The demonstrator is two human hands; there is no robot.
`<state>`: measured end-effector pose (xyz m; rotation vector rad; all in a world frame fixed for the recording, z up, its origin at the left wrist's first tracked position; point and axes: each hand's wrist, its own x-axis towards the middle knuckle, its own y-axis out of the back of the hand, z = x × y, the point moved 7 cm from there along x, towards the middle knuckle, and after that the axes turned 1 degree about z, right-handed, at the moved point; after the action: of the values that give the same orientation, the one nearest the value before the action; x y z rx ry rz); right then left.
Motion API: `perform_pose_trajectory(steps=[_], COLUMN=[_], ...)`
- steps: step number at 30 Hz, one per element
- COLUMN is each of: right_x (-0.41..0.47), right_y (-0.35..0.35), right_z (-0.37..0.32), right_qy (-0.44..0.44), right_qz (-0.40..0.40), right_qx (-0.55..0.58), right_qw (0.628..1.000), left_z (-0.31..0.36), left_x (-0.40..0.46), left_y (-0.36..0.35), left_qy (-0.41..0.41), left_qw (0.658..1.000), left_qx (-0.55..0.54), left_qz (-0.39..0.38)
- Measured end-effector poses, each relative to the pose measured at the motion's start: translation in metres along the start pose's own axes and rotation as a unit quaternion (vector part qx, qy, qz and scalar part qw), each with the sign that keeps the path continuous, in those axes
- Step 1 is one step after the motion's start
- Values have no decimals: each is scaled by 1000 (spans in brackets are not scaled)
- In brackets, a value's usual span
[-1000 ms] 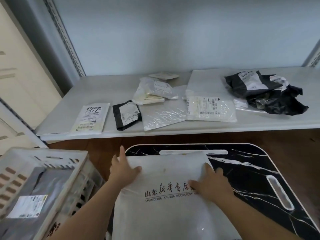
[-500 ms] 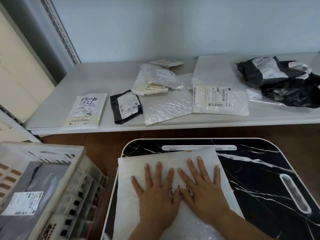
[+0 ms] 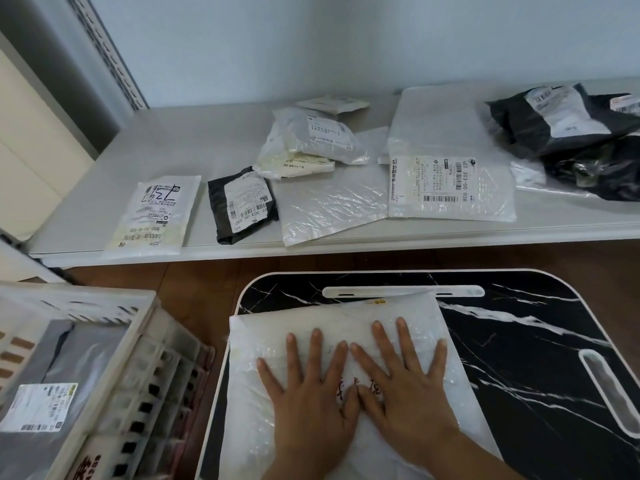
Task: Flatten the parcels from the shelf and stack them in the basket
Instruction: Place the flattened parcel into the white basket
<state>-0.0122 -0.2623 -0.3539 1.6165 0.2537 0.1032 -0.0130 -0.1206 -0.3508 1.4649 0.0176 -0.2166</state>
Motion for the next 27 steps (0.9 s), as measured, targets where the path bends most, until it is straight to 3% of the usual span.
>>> perform_pose_trajectory(steps=[6, 15, 19, 21, 27], right_x=[1, 14, 17, 18, 22], right_y=[-2, 4, -4, -9, -13], right_z=[1, 9, 7, 4, 7], right_qy=[0, -20, -14, -5, -23], right_qz=[0, -41, -26, -18, -62], right_qx=[6, 20, -9, -24, -30], right_qw=[1000, 999, 1000, 1000, 997], left_z=[1, -8, -18, -22, -23], left_x=[2, 8, 12, 14, 17], left_y=[-4, -1, 6, 4, -5], left_qy=[-10, -32, -72, -74, -72], left_qw=[1000, 999, 996, 997, 996], left_qx=[0, -7, -40, -19, 40], left_qz=[14, -41, -18, 4, -32])
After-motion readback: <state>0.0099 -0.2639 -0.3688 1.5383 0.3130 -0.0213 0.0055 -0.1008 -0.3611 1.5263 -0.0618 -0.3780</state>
